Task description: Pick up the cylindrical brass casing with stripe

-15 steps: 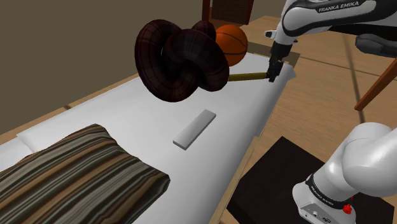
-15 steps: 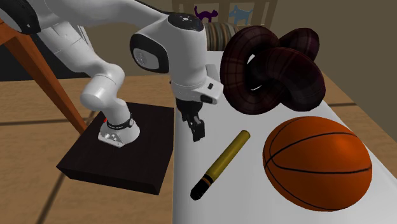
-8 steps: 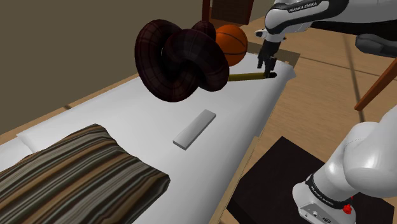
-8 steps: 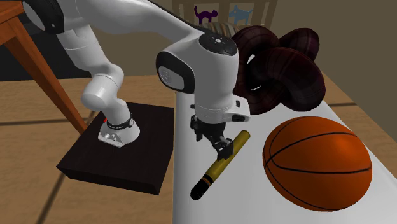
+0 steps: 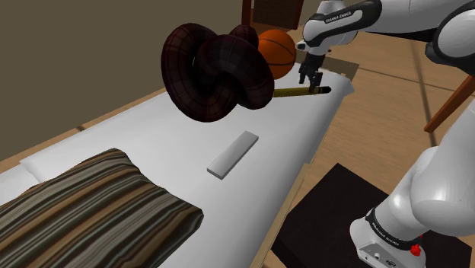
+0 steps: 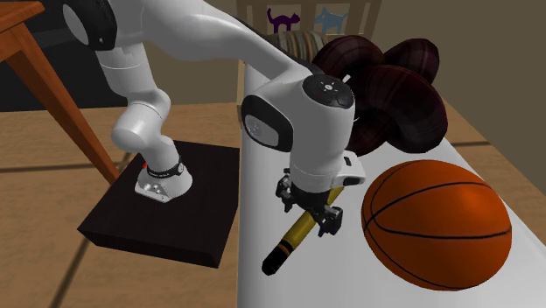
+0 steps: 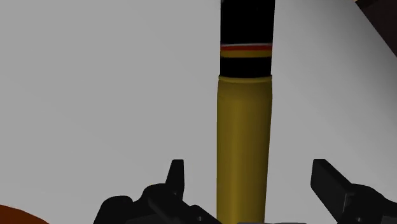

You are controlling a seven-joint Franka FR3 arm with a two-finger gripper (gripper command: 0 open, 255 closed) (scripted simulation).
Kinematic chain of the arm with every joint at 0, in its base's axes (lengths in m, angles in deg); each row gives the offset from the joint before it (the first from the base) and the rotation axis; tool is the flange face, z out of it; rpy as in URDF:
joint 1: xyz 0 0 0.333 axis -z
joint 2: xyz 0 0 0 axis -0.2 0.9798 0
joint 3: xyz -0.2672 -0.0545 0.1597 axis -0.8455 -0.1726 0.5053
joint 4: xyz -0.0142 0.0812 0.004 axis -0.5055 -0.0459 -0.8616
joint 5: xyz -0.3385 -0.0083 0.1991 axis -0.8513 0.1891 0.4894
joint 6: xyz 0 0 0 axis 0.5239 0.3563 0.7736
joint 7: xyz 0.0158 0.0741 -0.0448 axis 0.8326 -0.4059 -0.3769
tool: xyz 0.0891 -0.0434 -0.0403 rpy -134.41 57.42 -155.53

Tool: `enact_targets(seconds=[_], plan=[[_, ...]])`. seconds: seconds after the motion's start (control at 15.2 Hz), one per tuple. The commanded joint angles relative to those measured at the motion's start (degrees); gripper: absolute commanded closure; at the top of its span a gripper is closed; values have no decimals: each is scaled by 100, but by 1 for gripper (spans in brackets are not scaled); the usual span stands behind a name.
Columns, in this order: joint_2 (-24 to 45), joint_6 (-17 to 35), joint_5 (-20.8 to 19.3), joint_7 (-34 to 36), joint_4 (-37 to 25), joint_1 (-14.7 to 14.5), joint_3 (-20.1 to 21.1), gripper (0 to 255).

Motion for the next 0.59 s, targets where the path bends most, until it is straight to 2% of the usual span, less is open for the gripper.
enact_targets(seconds=[0.0, 0.2, 0.26, 0.53], plan=[[69, 152, 46, -46, 92, 16, -1, 0], [112, 265, 75, -66, 169, 22, 3, 0], [104, 264, 70, -61, 174, 19, 4, 255], [102, 263, 68, -61, 176, 19, 3, 255]])
